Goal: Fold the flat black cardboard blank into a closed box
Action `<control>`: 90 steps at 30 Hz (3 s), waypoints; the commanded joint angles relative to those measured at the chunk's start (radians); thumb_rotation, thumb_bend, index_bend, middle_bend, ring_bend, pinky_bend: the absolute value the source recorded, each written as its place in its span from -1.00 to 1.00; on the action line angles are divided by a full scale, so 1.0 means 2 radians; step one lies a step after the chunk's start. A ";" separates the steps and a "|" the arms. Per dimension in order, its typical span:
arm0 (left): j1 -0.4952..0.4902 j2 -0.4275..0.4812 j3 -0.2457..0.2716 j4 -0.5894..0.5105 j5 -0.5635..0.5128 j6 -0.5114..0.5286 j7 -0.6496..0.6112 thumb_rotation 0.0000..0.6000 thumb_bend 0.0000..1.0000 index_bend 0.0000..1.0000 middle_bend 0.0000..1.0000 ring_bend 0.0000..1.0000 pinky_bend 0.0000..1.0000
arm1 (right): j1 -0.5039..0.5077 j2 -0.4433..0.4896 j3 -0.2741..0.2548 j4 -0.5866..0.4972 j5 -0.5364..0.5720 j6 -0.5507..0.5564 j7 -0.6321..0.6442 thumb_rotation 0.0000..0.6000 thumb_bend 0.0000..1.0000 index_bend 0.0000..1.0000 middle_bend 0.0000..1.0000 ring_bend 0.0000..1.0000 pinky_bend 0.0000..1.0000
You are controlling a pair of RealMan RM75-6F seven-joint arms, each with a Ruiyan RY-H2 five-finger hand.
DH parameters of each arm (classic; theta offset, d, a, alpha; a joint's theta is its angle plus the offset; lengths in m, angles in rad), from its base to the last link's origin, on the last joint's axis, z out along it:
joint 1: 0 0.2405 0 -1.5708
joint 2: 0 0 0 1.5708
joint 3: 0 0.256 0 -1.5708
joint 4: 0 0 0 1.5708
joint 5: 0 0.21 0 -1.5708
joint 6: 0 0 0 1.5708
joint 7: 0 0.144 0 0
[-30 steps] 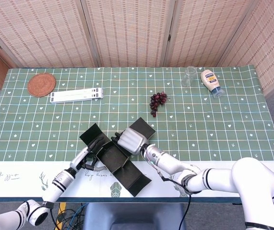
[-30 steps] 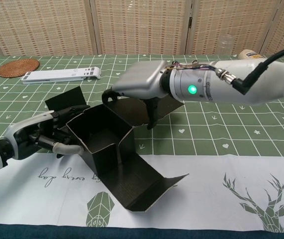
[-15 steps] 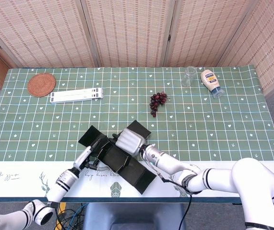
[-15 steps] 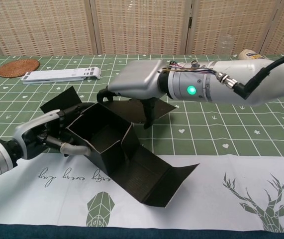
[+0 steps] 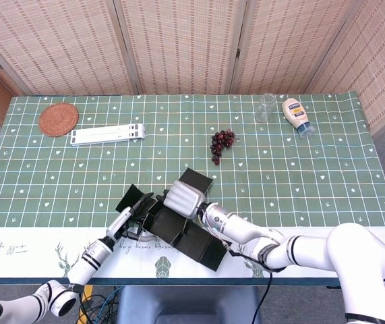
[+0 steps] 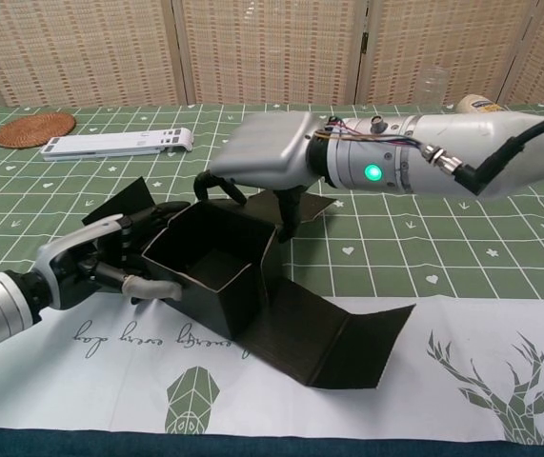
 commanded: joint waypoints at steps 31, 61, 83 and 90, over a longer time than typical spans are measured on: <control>-0.014 0.003 0.006 -0.002 0.001 -0.012 -0.062 1.00 -0.77 -1.00 -1.00 0.22 0.45 | -0.011 -0.026 0.000 0.062 -0.088 0.035 -0.020 1.00 -0.54 -0.23 -0.21 0.52 0.98; -0.030 -0.002 0.021 0.020 0.016 -0.011 -0.108 1.00 -0.77 -0.85 -0.85 0.24 0.45 | -0.016 -0.044 0.008 0.080 -0.120 0.046 -0.011 1.00 -0.54 -0.23 -0.21 0.52 0.98; -0.029 -0.003 0.023 0.019 0.011 -0.009 -0.118 1.00 -0.77 -0.59 -0.68 0.26 0.44 | -0.020 -0.047 0.005 0.094 -0.157 0.063 0.027 1.00 -0.54 -0.27 -0.33 0.51 0.98; -0.029 -0.001 0.023 0.017 0.009 -0.010 -0.116 1.00 -0.77 -0.57 -0.62 0.27 0.44 | -0.026 -0.036 0.012 0.068 -0.135 0.047 0.011 1.00 -0.55 -0.92 -0.63 0.47 0.98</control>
